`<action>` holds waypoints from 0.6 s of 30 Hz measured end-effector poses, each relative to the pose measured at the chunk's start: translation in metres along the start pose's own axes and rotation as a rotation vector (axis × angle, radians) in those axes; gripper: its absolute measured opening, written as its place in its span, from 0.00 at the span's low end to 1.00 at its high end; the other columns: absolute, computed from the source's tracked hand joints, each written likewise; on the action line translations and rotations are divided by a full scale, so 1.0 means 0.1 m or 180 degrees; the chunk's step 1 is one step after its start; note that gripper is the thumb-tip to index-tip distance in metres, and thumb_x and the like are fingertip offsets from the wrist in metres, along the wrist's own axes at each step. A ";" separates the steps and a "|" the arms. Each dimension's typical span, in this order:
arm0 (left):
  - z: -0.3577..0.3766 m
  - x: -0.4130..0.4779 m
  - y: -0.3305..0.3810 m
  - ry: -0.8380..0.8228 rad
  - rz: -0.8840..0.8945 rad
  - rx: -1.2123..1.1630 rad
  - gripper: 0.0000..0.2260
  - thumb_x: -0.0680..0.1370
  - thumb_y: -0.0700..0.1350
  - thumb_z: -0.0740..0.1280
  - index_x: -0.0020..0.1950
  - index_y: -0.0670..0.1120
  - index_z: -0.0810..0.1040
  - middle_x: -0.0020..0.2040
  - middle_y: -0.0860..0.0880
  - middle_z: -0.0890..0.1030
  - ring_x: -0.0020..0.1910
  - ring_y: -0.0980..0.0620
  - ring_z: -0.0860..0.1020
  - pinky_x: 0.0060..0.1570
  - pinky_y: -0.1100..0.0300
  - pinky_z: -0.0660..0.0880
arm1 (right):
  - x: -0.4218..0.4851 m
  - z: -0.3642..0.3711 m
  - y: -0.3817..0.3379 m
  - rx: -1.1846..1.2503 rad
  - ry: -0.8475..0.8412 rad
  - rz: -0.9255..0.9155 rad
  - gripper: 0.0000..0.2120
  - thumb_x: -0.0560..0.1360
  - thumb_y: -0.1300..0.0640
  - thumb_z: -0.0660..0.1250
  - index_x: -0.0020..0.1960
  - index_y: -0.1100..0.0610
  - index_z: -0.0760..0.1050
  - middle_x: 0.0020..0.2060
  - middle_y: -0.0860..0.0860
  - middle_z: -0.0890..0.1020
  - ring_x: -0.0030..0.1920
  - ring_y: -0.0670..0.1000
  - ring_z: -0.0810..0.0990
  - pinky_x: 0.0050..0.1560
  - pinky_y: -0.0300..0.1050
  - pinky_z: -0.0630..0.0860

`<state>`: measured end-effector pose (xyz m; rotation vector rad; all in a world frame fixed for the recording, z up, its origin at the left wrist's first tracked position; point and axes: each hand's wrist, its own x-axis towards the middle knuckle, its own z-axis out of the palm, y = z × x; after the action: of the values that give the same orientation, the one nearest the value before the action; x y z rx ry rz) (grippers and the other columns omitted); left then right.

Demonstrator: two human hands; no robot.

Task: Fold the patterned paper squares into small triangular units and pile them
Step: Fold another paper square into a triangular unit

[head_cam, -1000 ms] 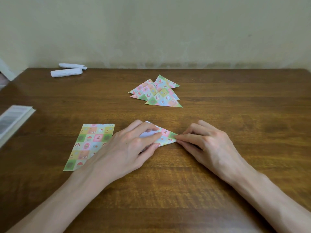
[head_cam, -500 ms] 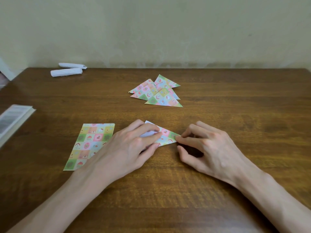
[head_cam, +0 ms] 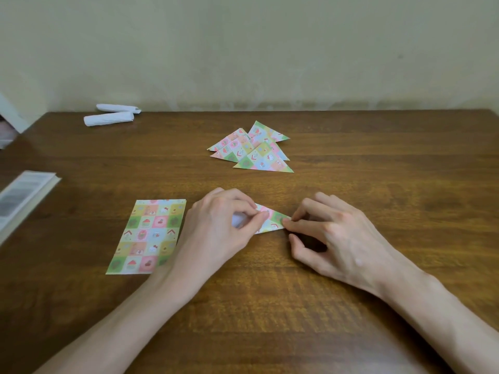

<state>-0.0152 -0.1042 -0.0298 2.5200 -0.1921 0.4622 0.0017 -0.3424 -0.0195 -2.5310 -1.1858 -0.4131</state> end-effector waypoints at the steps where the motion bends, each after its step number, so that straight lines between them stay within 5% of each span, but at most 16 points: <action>1: 0.00 0.00 -0.01 -0.0012 -0.0029 -0.0048 0.13 0.74 0.63 0.70 0.42 0.56 0.88 0.46 0.65 0.83 0.47 0.59 0.78 0.46 0.55 0.77 | 0.00 0.00 0.00 -0.0009 -0.0002 -0.0004 0.13 0.81 0.48 0.66 0.56 0.53 0.86 0.47 0.47 0.79 0.46 0.50 0.75 0.46 0.51 0.75; 12: 0.00 0.02 -0.06 -0.0149 -0.0017 -0.0083 0.06 0.71 0.57 0.78 0.43 0.56 0.88 0.47 0.64 0.82 0.49 0.59 0.78 0.48 0.57 0.76 | 0.01 0.01 0.00 -0.0023 -0.0017 0.0002 0.13 0.80 0.48 0.67 0.56 0.53 0.86 0.48 0.46 0.80 0.47 0.49 0.76 0.47 0.47 0.72; 18: 0.00 0.01 -0.07 -0.0161 0.0018 -0.0076 0.07 0.72 0.58 0.76 0.43 0.55 0.87 0.48 0.64 0.82 0.50 0.60 0.77 0.46 0.62 0.72 | 0.00 -0.06 0.20 0.0502 0.0778 0.1198 0.11 0.74 0.56 0.65 0.52 0.50 0.85 0.43 0.40 0.80 0.45 0.44 0.79 0.50 0.50 0.79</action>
<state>-0.0121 -0.0983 -0.0330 2.5100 -0.2228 0.3962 0.0164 -0.3566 -0.0168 -2.4092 -0.6113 -0.4931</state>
